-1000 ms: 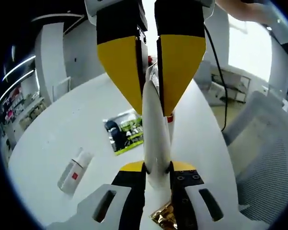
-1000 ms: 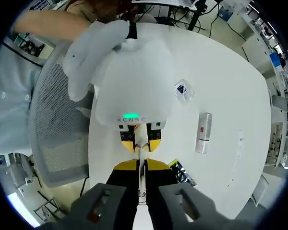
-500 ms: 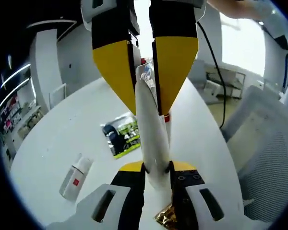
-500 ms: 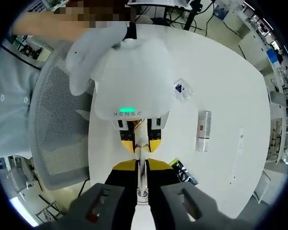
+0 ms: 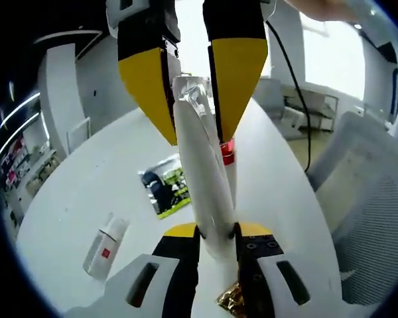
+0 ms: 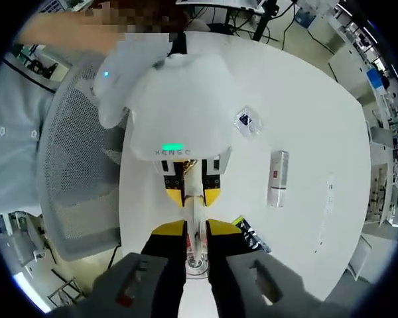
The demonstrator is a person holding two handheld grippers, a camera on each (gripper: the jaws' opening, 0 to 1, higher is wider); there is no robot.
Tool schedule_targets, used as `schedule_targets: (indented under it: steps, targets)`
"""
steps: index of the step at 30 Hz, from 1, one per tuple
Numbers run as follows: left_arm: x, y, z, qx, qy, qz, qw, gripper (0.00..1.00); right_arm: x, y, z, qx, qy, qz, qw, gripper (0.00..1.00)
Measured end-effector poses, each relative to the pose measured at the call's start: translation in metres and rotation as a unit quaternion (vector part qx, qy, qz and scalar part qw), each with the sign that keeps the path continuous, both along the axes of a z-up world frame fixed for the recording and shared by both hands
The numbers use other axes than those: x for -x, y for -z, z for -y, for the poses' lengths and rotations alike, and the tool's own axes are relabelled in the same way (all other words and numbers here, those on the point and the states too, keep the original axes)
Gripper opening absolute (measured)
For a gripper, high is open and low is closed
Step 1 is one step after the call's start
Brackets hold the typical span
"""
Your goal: Arrange the skincare products in the storage area until every visible bottle or jar stands upright without overlapping.
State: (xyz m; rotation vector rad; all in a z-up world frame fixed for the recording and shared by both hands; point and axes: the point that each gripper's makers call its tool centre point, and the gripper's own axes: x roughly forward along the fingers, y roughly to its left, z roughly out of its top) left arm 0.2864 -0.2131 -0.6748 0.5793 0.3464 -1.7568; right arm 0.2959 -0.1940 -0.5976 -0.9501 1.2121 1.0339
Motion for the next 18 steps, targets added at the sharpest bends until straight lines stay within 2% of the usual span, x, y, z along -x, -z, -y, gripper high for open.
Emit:
schedule_targets:
  steps: [13,18]
  targets:
    - [-0.0005,0.0003,0.0008,-0.007,0.022,-0.004,0.9997,0.16,0.0004,0.0021,0.0011,0.002,0.041,-0.01,0.9991,0.06]
    - [-0.0005,0.001,0.0011,-0.012,0.033,-0.009,0.9993,0.16,0.0006,0.0027,0.0012,0.001,0.041,-0.012,0.9991,0.06]
